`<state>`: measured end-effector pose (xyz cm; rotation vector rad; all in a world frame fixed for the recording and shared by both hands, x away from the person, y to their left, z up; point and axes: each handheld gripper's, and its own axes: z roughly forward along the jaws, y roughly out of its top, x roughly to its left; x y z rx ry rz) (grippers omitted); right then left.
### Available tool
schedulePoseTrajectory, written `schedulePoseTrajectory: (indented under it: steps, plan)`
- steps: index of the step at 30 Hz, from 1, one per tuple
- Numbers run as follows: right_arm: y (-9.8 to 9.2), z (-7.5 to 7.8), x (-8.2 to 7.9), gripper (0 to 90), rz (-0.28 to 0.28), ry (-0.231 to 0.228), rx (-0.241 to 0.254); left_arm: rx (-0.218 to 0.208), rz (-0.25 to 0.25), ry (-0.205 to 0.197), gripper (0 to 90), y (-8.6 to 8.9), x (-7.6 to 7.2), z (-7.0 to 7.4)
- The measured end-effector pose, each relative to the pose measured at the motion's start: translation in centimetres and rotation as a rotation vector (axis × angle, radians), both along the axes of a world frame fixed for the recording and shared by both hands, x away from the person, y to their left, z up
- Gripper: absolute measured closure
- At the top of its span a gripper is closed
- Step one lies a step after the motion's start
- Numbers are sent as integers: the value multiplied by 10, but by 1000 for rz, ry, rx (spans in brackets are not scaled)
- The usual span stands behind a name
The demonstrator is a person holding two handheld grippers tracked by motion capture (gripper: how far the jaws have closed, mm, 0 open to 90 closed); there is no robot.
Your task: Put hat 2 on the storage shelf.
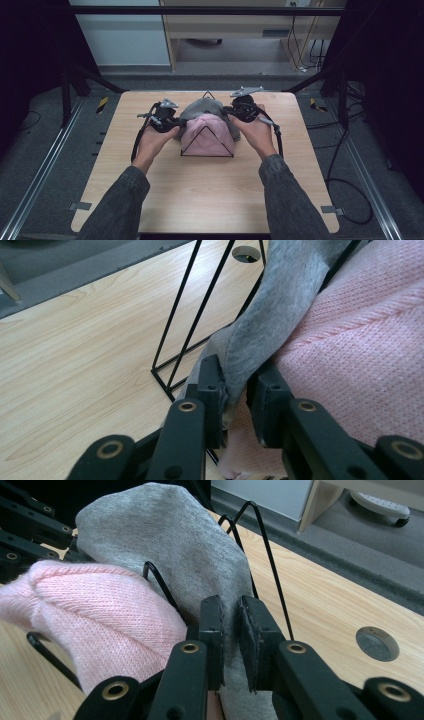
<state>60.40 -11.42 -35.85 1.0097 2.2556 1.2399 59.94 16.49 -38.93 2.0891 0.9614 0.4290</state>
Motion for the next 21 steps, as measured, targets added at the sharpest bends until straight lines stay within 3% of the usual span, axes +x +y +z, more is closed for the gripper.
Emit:
schedulePoseTrajectory:
  steps: [15, 21]
  plan:
    - [-16, 9, -8, 766, -12, -19, 18, -9, -3, -27, 727, 3, -7, 8]
    - [-19, 11, -16, 739, -8, -42, 4, 15, -18, -50, 685, 3, -15, 14]
